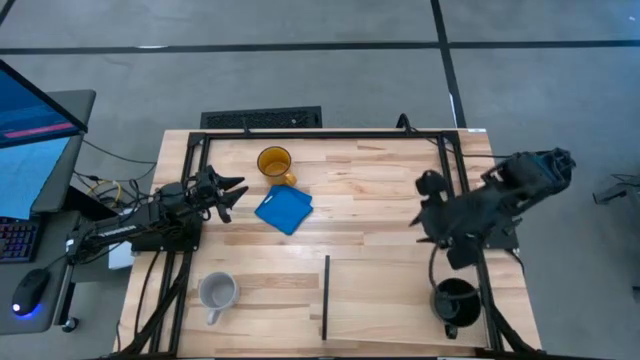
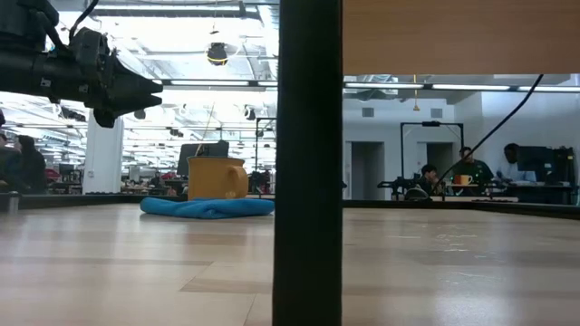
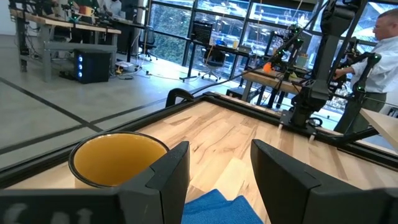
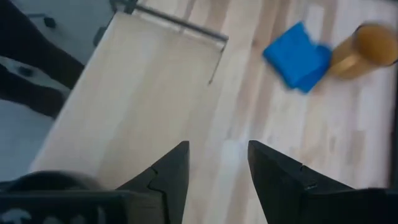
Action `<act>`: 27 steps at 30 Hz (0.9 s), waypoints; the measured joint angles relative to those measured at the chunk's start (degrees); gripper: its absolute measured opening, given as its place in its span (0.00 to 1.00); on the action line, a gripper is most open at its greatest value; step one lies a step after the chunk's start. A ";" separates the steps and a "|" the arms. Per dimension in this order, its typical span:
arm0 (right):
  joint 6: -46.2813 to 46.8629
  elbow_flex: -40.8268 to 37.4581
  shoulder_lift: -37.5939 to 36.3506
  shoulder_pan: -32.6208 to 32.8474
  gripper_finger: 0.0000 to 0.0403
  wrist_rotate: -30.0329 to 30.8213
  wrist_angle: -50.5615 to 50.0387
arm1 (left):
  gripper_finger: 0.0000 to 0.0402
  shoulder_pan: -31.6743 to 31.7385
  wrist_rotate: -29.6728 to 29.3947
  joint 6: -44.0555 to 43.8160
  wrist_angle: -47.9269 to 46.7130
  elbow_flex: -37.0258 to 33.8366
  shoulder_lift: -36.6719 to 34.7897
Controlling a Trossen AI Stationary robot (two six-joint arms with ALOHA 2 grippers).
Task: Stack small to large cups/mugs on shelf
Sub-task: Put the gray mug on the shelf
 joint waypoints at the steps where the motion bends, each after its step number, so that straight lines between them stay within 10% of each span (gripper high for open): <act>1: -1.59 0.28 0.00 -1.10 0.46 0.02 0.36 | 0.40 0.01 0.00 0.00 0.00 0.00 0.00; 11: -12.08 0.56 0.02 -16.46 0.46 1.06 5.06 | 0.40 0.01 0.02 0.00 0.00 -0.01 0.00; 27: -26.77 0.53 -0.34 -45.60 0.46 -30.18 10.27 | 0.40 0.00 0.04 -0.11 0.00 0.00 0.00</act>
